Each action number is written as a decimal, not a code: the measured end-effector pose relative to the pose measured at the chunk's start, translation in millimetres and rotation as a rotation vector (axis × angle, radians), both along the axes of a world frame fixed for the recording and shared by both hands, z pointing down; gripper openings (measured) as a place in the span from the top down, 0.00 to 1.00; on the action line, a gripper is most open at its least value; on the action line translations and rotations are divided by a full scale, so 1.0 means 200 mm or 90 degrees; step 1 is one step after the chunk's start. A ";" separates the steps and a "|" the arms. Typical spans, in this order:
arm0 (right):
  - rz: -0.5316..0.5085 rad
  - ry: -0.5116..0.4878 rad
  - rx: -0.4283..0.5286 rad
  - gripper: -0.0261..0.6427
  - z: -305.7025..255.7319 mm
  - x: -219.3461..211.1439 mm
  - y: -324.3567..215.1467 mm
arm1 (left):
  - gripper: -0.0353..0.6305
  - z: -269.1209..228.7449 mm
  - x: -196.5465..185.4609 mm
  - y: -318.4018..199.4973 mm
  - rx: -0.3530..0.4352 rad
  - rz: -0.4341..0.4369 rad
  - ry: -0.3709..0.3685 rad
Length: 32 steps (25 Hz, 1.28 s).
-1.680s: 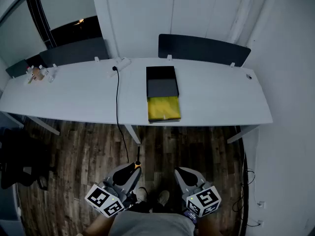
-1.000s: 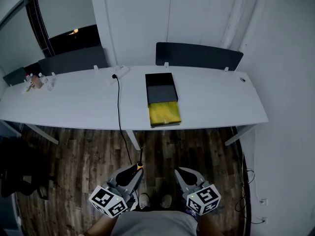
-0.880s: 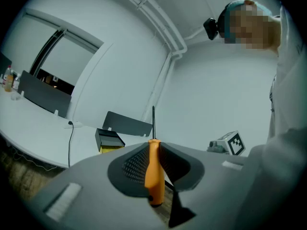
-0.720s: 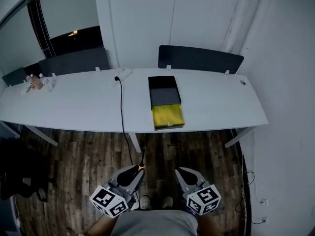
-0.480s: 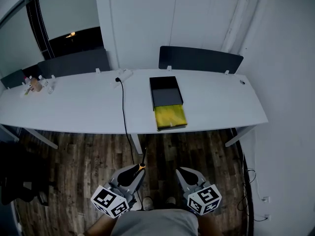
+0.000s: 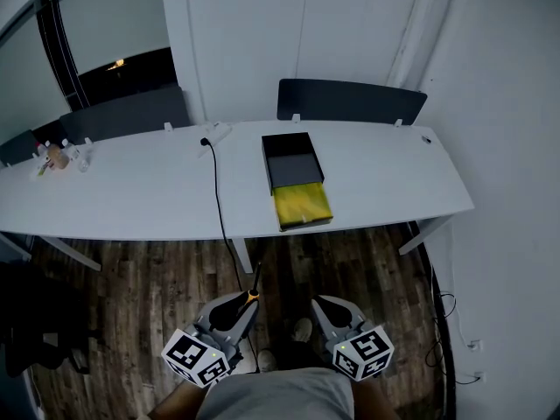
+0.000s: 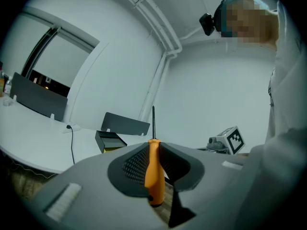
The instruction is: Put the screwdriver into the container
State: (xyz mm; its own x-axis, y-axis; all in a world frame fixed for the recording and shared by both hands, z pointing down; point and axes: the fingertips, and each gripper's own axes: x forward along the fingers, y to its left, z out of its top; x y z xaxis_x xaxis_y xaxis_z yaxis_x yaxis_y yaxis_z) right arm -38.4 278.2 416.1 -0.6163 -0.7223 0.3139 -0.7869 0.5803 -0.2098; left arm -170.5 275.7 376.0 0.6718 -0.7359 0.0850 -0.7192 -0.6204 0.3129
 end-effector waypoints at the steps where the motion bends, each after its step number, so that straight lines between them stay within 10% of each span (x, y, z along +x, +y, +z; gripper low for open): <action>1: 0.001 0.000 0.001 0.94 0.00 0.00 0.00 | 0.84 0.00 0.00 0.00 0.000 0.001 0.000; 32: -0.060 -0.016 -0.007 0.94 0.04 0.18 -1.11 | 0.84 0.06 0.23 -1.03 -0.018 -0.036 0.002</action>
State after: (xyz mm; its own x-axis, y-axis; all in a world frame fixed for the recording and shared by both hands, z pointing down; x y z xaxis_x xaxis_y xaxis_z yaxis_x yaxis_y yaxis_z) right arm -2.2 56.4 424.6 -0.6888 -0.6576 0.3052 -0.7237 0.6489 -0.2351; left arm -125.1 70.7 387.3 0.6299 -0.7697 0.1041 -0.7515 -0.5701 0.3319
